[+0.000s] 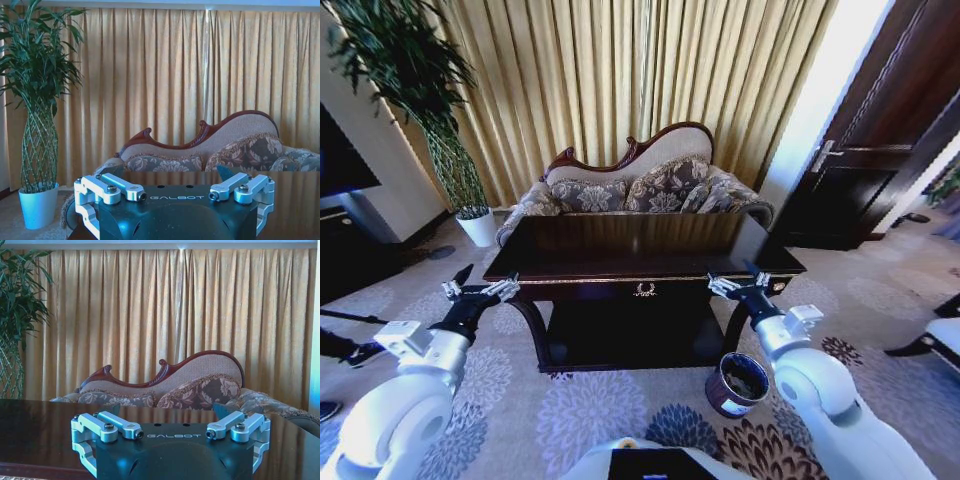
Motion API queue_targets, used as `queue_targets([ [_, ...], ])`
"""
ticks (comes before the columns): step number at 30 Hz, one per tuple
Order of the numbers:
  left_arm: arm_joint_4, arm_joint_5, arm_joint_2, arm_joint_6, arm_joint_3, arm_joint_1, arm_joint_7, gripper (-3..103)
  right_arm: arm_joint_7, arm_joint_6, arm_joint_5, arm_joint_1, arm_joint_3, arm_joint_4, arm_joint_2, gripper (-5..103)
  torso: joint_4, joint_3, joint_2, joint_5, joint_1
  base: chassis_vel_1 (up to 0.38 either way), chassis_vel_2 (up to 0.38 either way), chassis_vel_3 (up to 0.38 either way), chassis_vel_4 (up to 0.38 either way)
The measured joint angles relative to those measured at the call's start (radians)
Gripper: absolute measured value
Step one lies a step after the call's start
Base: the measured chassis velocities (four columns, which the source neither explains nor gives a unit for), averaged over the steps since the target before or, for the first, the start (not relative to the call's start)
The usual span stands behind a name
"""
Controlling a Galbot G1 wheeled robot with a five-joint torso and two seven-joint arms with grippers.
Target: Move to the front of the table and place the trash on the table into the trash bin.
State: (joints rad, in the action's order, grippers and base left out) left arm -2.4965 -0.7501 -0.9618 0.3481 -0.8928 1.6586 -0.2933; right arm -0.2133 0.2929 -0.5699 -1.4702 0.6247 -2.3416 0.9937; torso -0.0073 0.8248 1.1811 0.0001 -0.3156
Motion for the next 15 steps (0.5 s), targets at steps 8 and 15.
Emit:
queue_targets([
  [8,-0.003,-0.001,0.012,0.002,0.0,-0.001,0.0,100,0.0,0.003,-0.001,-0.033,0.002,-0.015,0.002,100,-0.0002,0.0,0.0,0.0,0.0,0.0,0.0,0.0,0.0],
  [15,-0.003,-0.001,0.015,0.002,0.002,0.001,0.002,100,0.0,0.003,0.0,-0.055,0.003,-0.028,0.008,100,0.0,0.0,0.0,-0.0001,0.0,0.024,-0.018,-0.021,0.019],
])
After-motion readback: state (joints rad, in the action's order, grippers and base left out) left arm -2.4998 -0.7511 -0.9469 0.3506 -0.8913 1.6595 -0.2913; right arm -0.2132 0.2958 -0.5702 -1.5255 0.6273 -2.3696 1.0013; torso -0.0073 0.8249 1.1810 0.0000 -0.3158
